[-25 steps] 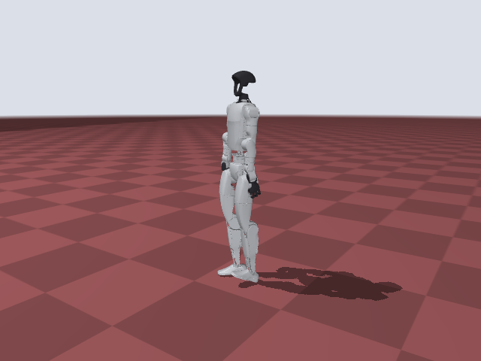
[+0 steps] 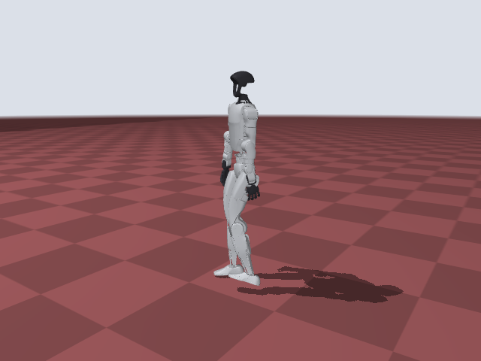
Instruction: In place motions
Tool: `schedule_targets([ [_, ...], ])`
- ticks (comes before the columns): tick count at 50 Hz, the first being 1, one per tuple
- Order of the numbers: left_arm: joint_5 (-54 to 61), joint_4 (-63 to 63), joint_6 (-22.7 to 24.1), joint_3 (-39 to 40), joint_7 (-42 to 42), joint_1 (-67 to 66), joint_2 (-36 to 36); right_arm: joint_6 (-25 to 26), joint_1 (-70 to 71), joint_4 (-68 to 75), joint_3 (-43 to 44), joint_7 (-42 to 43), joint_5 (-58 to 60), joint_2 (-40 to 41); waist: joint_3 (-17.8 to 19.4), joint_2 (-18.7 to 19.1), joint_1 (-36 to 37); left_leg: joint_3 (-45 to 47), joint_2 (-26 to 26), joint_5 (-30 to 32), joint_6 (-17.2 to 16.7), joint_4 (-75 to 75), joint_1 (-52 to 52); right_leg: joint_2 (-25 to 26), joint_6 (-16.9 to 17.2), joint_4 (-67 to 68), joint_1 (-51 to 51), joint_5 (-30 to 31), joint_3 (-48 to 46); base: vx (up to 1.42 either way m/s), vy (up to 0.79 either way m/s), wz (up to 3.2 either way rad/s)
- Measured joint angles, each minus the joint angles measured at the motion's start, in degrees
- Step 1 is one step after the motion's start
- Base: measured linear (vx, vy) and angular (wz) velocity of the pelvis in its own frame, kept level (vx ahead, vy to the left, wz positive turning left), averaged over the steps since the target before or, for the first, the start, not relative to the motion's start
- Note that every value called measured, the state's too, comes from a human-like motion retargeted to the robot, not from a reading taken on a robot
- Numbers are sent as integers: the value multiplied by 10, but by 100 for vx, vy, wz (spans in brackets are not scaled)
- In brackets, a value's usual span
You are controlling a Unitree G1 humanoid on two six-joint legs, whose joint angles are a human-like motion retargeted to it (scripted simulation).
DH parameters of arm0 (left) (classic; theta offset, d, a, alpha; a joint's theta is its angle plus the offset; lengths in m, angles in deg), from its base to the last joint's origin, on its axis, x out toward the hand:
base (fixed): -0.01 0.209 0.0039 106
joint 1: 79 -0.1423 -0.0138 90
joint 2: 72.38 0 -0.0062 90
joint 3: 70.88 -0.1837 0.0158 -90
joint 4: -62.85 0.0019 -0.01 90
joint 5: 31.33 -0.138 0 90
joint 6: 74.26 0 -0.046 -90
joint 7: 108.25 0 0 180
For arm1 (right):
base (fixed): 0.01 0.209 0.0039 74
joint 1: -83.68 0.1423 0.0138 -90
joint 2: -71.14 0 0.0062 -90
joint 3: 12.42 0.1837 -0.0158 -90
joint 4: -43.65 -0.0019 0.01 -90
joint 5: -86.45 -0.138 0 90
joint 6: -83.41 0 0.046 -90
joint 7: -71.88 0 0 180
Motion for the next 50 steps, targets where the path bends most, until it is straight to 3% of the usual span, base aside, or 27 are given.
schedule_targets([
  [2,1,7,0,-2,-4,-10,2,-1,-8,-4,2,4,1,14,-30,3,-34,1,6,-3,0,-37,-10,-11,8,-2,-19,2,-28,-14,23,40],
  [5,10,26,-5,9,0,-4,4,-2,6,-14,-5,-7,5,2,-5,5,-24,92,59,-26,0,-91,29,-3,1,8,-15,9,-5,-31,11,-81],
  [8,10,36,-10,3,-2,0,7,-8,0,-31,-4,-4,-2,15,-11,18,-56,58,53,-5,0,-134,29,-11,11,7,-30,19,-16,-26,34,-8],
  [10,9,35,-9,7,-3,11,7,-11,9,-40,-10,-8,-5,4,27,4,-23,108,57,10,0,-172,71,-18,15,24,-30,28,40,-34,26,-153],
  [15,-7,28,-5,-3,-6,27,23,-17,13,-48,-12,4,-3,9,79,-13,35,188,59,32,0,-232,130,-11,13,49,-51,57,128,-35,31,-172],
  [17,-5,34,-6,-2,-6,34,30,-16,18,-45,-22,6,1,11,98,-12,61,222,66,36,0,-246,147,-17,-11,62,-53,50,85,-33,24,-208],
  [20,0,49,-12,2,-6,37,39,-13,18,-42,-29,7,16,15,103,3,85,270,84,40,0,-266,162,-43,-49,65,-35,-3,-76,-28,23,-190],
  [23,5,61,-12,4,-19,37,41,-13,13,-39,-25,13,26,14,96,17,91,313,99,44,0,-290,179,-49,-64,60,-13,-64,-181,-16,15,-149],
  [27,5,67,-9,2,-29,34,37,-9,7,-33,-16,22,24,8,88,27,90,364,106,43,0,-303,186,-49,-51,65,-10,-118,-237,-11,12,-146],
  [34,7,63,-9,2,-29,34,25,4,26,-26,-3,15,-9,7,94,35,89,490,108,20,0,-321,211,-22,-54,53,-37,-183,-243,-4,12,-192],
  [38,8,56,-11,-5,-26,34,18,2,29,-49,-5,7,-18,10,93,44,66,555,112,2,0,-322,220,-12,-29,50,-27,-215,-313,13,7,-180],
  [46,3,19,-10,1,-23,35,2,10,30,-48,-12,27,-22,12,90,54,48,680,108,-53,0,-312,244,23,5,70,12,-240,-401,36,-1,-208],
  [50,10,2,-7,0,-17,29,-9,21,18,-13,5,45,-44,10,76,61,49,738,95,-82,0,-307,255,33,6,63,55,-218,-462,50,-2,-171],
])
